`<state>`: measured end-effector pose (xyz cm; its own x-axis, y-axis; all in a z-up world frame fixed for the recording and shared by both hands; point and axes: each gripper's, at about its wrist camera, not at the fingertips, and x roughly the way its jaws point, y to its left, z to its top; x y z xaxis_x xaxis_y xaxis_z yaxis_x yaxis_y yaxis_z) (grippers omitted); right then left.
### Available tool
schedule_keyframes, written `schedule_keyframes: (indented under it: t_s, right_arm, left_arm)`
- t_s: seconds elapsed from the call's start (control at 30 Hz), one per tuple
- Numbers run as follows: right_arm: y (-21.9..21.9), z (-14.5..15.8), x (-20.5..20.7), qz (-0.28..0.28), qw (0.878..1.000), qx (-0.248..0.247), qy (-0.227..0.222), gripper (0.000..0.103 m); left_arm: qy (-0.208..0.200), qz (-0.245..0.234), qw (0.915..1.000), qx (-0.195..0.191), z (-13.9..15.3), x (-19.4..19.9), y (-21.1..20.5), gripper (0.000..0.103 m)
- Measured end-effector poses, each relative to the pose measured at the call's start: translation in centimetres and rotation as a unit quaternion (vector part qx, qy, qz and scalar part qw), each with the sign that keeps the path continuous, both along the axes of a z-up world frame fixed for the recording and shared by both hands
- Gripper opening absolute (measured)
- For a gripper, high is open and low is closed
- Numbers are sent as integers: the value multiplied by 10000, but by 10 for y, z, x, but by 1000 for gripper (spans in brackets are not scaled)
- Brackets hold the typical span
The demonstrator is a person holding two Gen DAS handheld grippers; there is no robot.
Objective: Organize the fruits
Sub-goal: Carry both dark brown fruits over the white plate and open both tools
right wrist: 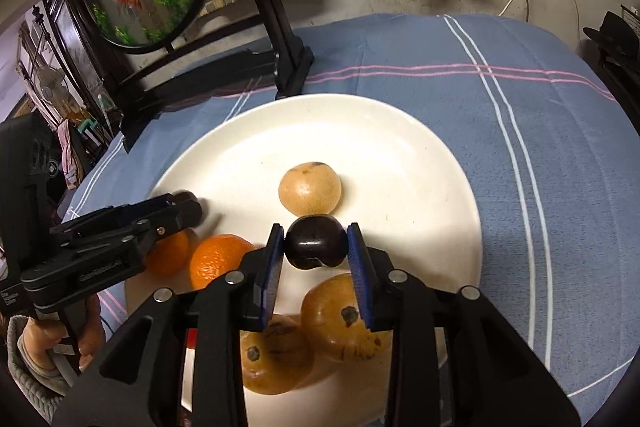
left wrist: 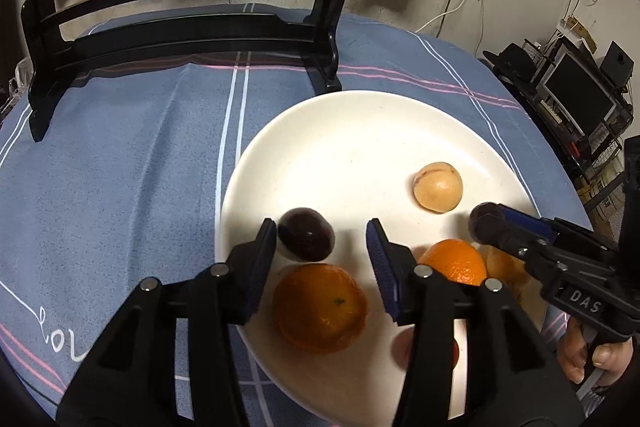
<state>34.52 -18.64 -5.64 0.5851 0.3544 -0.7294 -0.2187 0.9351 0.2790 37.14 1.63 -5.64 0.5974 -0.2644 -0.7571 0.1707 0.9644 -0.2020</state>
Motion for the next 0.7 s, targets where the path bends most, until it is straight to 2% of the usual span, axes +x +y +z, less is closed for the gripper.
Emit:
schedule_keyframes:
  t_s: [0.07,0.17,0.37,0.47,0.57,0.63,0.7]
  right_arm:
    - [-1,-1,1,-16,10000,-3,-10,36]
    - [-3,3,-3,-64,9999,14,-103,63]
    - [-8,25,-16,-167,9987,111,-468,63]
    - [-13,44,-32,-153,9976,349,-575,63]
    - [-17,65,-57,-86,9958,483,-776,64]
    - [-21,76,-81,-65,9942,529,-932,64]
    - [-25,82,-98,-36,9937,610,-938,64]
  left_arm:
    - [-15,8,10000,-21,1,0,2,50]
    - [-77,45,9999,-79,6,-3,5,55]
    - [-202,101,9995,-219,23,-15,11,56]
    - [-309,115,9992,-243,39,-29,11,56]
    - [-503,16,9987,-109,50,-58,8,64]
    - [-581,21,9983,97,52,-79,6,64]
    - [-565,23,9983,148,50,-98,7,64]
